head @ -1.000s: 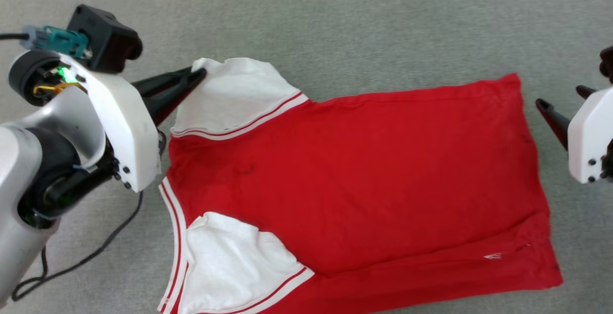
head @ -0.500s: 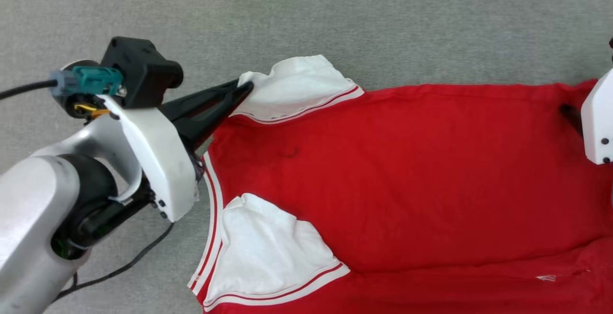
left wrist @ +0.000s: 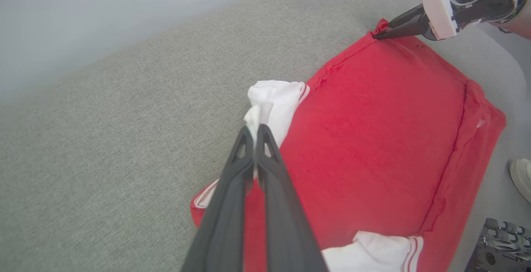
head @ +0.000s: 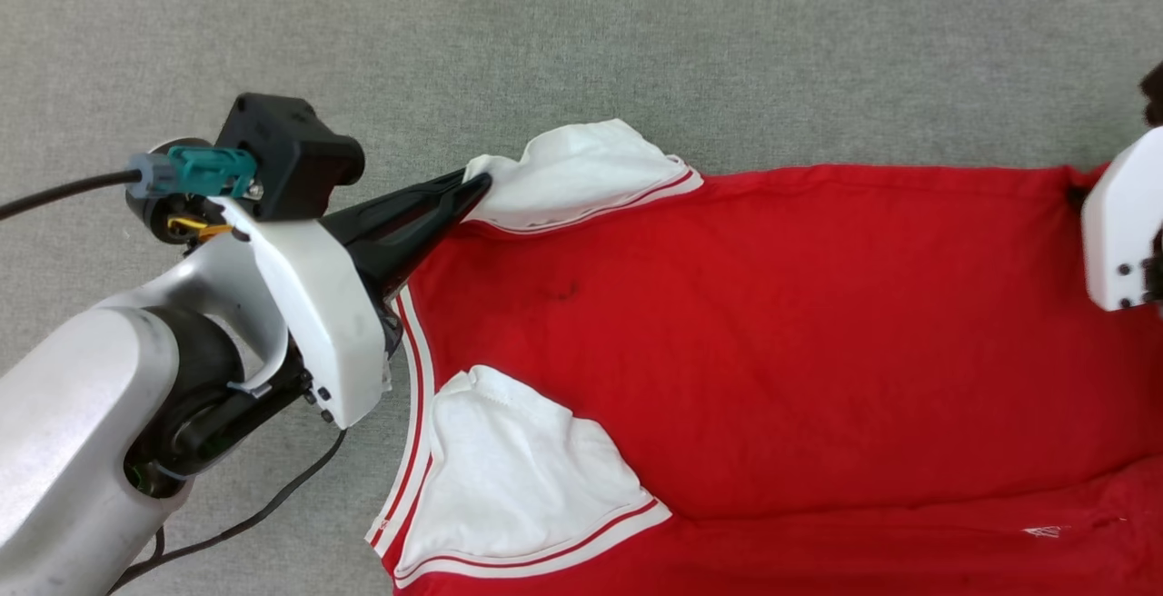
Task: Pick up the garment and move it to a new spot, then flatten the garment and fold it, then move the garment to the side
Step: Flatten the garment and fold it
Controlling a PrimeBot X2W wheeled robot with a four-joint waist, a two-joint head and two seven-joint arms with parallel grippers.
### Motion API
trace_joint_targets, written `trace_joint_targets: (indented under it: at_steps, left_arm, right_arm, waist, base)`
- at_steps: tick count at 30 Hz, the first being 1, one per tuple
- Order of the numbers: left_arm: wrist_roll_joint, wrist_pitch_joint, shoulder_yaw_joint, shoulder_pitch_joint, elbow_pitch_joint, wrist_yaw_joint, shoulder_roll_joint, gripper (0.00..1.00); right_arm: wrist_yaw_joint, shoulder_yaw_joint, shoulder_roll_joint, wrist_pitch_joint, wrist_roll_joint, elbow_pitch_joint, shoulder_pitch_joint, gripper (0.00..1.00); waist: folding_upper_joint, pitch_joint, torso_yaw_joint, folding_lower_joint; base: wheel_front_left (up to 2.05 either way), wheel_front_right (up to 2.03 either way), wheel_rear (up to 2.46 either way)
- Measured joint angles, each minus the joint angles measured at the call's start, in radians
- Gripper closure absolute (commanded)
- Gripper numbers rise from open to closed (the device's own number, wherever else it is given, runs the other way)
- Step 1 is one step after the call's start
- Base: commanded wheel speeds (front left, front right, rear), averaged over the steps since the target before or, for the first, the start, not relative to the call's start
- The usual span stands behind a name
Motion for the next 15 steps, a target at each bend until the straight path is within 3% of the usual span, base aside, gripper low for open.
trace_joint_targets:
  at_steps: [8, 15]
  left_arm:
    - [-0.016, -0.062, 0.032, 0.065, 0.039, 0.028, 0.015, 1.0]
    - [-0.04, -0.097, 0.037, 0.163, 0.045, 0.045, 0.043, 1.0]
  right_arm:
    - [0.002, -0.023, 0.029, -0.134, 0.052, 0.044, 0.016, 1.0]
    - [0.002, -0.068, 0.01, -0.253, 0.1, -0.021, 0.117, 1.0]
  waist:
    - [0.0, -0.074, -0.021, 0.0001]
    - [0.0, -0.172, -0.035, 0.0]
  base:
    - [0.0, 0.0, 0.0]
    - [0.0, 0.0, 0.0]
